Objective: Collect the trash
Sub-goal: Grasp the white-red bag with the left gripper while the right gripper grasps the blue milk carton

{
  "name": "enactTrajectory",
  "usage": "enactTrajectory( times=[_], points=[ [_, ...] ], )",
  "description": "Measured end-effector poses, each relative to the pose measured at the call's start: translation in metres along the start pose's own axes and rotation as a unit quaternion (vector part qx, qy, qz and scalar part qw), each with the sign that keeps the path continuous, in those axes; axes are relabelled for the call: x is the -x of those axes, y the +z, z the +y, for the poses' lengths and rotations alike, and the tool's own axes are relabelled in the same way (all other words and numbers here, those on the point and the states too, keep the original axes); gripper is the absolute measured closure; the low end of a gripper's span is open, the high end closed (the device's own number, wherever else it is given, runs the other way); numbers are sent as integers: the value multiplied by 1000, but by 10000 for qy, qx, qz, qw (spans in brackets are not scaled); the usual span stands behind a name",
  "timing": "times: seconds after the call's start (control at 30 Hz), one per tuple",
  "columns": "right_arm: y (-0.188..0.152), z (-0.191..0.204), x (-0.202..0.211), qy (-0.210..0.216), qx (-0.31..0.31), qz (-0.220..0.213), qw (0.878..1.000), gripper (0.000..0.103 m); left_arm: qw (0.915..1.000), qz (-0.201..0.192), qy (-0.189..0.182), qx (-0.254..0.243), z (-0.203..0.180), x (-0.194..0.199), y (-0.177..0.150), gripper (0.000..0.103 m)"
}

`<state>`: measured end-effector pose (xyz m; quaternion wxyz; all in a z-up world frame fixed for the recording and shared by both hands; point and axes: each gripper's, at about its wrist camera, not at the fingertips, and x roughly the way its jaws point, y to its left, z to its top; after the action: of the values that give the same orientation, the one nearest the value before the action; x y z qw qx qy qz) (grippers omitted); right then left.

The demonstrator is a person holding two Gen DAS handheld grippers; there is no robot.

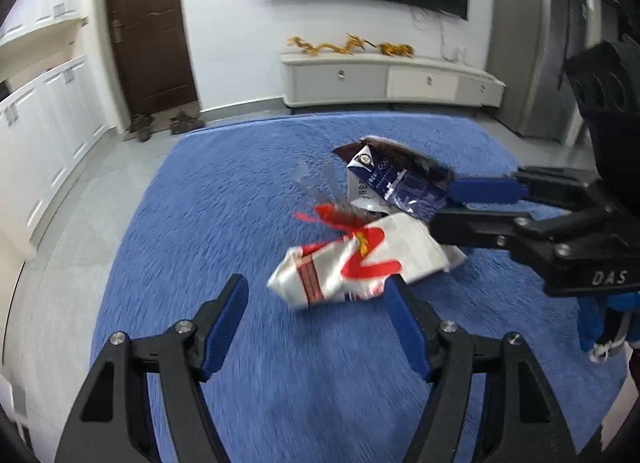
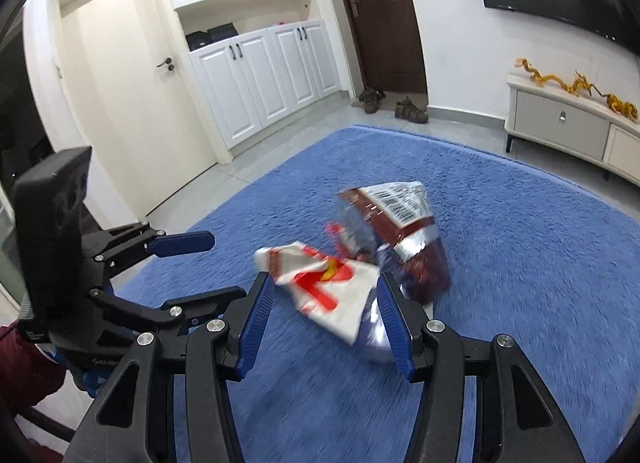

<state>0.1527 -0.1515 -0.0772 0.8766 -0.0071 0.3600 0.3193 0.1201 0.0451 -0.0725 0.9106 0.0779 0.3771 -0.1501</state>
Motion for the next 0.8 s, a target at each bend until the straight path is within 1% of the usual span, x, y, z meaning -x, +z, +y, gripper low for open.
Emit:
enactTrajectory(
  times=[0.13,0.23,0.27,0.3,0.43,0.5,0.57,0.63,0.67,0.7,0.73,0.8],
  points=[
    [7,-23,-17,-273,-114,15,9996,50,9997,207,-150,-66,7,-36,13,34],
    [6,-38,-24,-364,-199,78,9991,50,9980,461,-426,-1,13,-61,16,33],
    [4,-43,-28,-402,-209,137,9989,50,9972,500,-552,85,16,-67,17,25],
    [3,-45,-30,-428,-206,173,9987,50,9969,500,-594,161,17,-69,17,22],
    [1,-60,-34,-339,-397,168,9985,50,9943,566,-872,239,14,-68,12,22],
    [1,-64,-32,-339,-443,129,9984,50,9934,605,-966,135,6,-65,7,22],
    [0,-68,-31,-348,-502,101,9981,50,9936,581,-964,3,-4,-59,0,23],
    [0,-70,-30,-375,-493,97,9980,50,9921,597,-1105,-5,-11,-55,-5,26],
    [0,-69,-30,-397,-474,107,9980,50,9910,621,-1189,26,-13,-54,-7,31],
    [-1,-67,-29,-421,-447,124,9980,50,9899,637,-1267,49,-15,-52,-9,35],
    [-1,-66,-30,-457,-401,157,9980,50,9882,641,-1386,73,-18,-48,-11,35],
    [-3,-66,-31,-445,-390,186,9981,50,9877,606,-1438,38,-23,-42,-15,35]
  ],
)
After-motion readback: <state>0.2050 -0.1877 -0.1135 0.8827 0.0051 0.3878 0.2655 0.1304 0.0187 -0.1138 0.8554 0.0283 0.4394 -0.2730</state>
